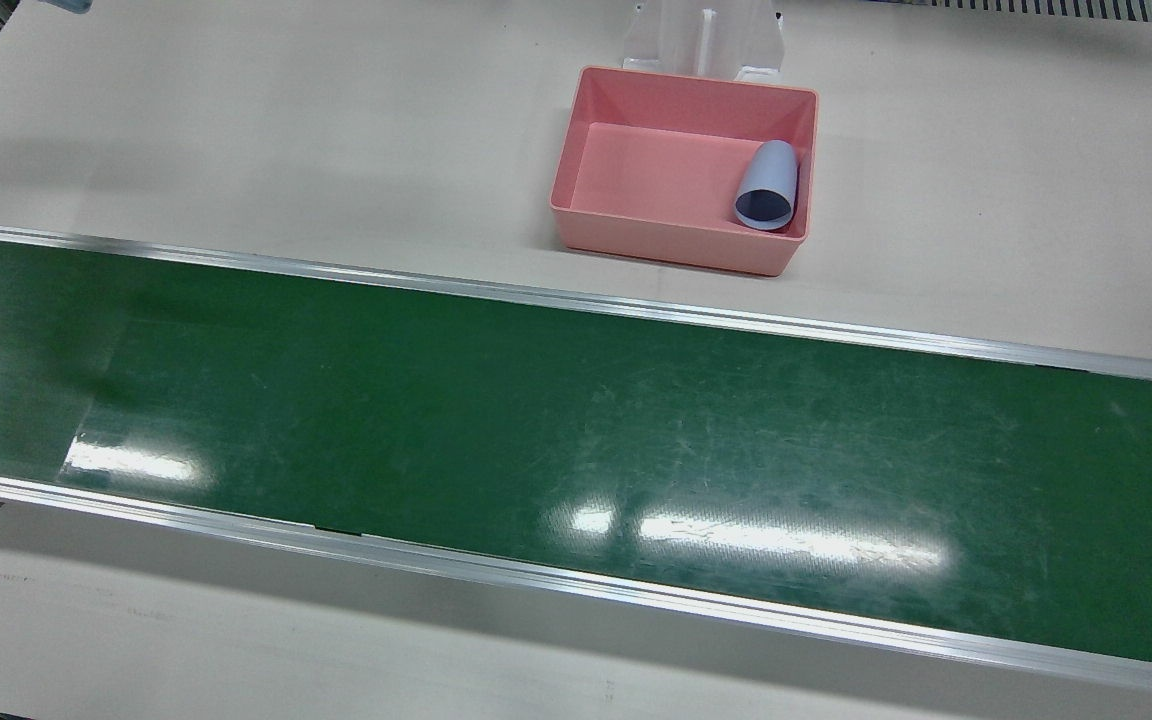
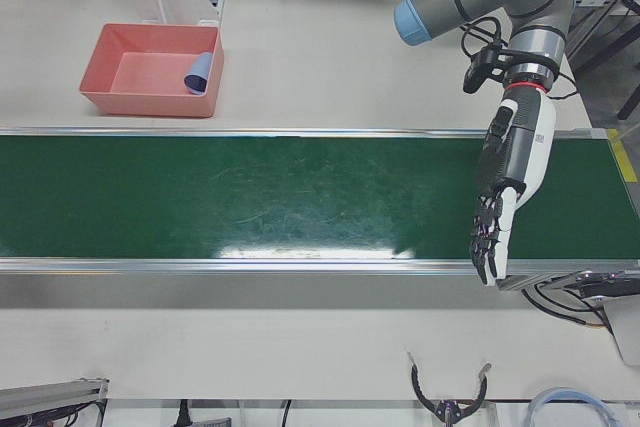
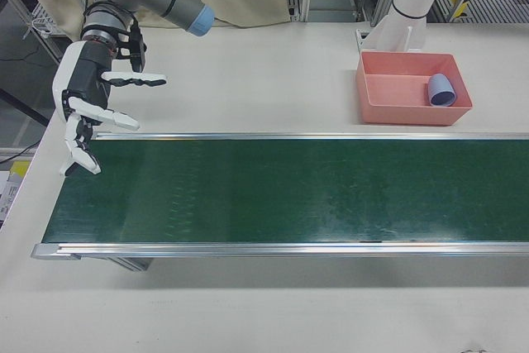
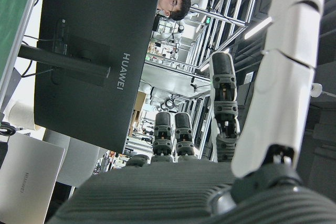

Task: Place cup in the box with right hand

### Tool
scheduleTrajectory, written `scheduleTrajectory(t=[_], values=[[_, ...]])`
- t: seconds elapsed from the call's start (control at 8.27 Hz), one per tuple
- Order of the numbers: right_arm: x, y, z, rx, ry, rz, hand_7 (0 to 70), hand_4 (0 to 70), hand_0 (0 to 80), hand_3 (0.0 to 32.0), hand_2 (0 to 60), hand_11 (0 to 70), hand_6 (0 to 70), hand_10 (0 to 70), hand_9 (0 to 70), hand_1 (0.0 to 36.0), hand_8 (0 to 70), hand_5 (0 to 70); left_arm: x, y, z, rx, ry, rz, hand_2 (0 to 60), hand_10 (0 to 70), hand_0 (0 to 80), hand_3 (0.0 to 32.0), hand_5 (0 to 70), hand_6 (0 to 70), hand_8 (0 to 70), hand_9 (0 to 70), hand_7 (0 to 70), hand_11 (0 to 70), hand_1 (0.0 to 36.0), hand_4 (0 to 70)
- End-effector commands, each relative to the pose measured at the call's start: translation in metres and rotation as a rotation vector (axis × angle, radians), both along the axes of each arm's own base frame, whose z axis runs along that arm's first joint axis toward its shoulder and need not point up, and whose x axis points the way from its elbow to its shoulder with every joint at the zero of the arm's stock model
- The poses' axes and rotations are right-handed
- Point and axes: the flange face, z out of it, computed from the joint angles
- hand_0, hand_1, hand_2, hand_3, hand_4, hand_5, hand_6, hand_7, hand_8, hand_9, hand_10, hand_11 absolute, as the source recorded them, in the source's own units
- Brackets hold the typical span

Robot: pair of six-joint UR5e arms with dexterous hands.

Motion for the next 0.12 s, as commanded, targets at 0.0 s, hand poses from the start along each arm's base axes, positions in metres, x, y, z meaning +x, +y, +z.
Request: scheduleTrajectory(t=[0.0], values=[[-0.0079,-0.0035,0.0052,-0.099,0.001,-0.002,24.8,28.3,53.4,0.0,13.8,2.0,6.6,0.4,20.7,18.2,11.2,5.6,0.0000,0.0000,0.0000,0.000,0.000,0.000,0.0,0.0,0.0,0.0,0.0,0.0,0.0,0.0,0.0,0.0,0.0,0.0]])
